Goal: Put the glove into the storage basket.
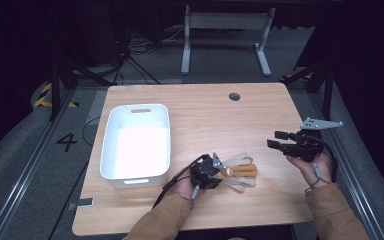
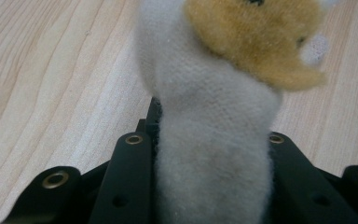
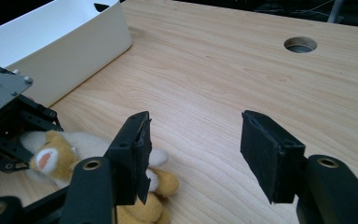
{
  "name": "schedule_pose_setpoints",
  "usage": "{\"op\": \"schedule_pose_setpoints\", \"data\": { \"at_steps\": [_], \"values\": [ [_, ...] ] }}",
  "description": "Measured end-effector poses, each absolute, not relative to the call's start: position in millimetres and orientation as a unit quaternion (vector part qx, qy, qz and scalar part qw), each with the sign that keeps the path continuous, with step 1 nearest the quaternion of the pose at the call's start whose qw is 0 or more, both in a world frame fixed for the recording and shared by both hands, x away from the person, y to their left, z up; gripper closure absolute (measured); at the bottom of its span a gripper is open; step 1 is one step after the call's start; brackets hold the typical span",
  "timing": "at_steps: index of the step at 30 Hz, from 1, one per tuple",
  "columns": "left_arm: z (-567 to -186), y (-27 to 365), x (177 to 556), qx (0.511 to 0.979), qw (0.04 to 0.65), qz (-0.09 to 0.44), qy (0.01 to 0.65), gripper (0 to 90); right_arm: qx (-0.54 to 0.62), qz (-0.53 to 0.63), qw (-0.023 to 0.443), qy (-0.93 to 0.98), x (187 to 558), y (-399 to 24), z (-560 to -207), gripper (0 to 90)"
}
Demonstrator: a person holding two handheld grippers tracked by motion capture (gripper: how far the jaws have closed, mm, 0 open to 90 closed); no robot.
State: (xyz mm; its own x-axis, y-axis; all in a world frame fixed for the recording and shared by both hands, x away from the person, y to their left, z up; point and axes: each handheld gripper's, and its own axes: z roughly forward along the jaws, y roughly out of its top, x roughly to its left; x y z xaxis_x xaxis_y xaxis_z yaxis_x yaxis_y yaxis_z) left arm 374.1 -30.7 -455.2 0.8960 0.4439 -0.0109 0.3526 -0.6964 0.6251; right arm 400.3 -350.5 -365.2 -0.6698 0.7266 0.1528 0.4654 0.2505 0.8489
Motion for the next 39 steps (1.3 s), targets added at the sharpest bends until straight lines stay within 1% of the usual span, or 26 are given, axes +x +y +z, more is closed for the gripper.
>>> {"op": "schedule_pose_setpoints", "data": {
  "at_steps": [12,18,23,32,39],
  "values": [
    [-446.7,-30.6,375.1,0.92,0.318,0.05,0.222,70.6,0.385,0.479,0.139,0.777,400.4,-354.0,-364.5,43.1],
    [-438.0,-30.6,372.8,0.919,0.326,0.048,0.217,70.8,0.385,0.48,0.139,0.776,399.7,-355.0,-364.0,43.1],
    [-430.4,-26.5,372.8,0.913,0.338,0.047,0.222,70.8,0.386,0.48,0.139,0.776,400.1,-355.5,-364.2,43.1],
    [-420.2,-20.8,374.2,0.909,0.34,0.042,0.237,70.8,0.386,0.478,0.136,0.778,401.4,-354.3,-365.3,43.2],
    [-408.7,-22.2,373.6,0.917,0.317,0.035,0.241,70.7,0.388,0.478,0.138,0.776,401.9,-357.0,-364.1,43.3]
  ]
}}
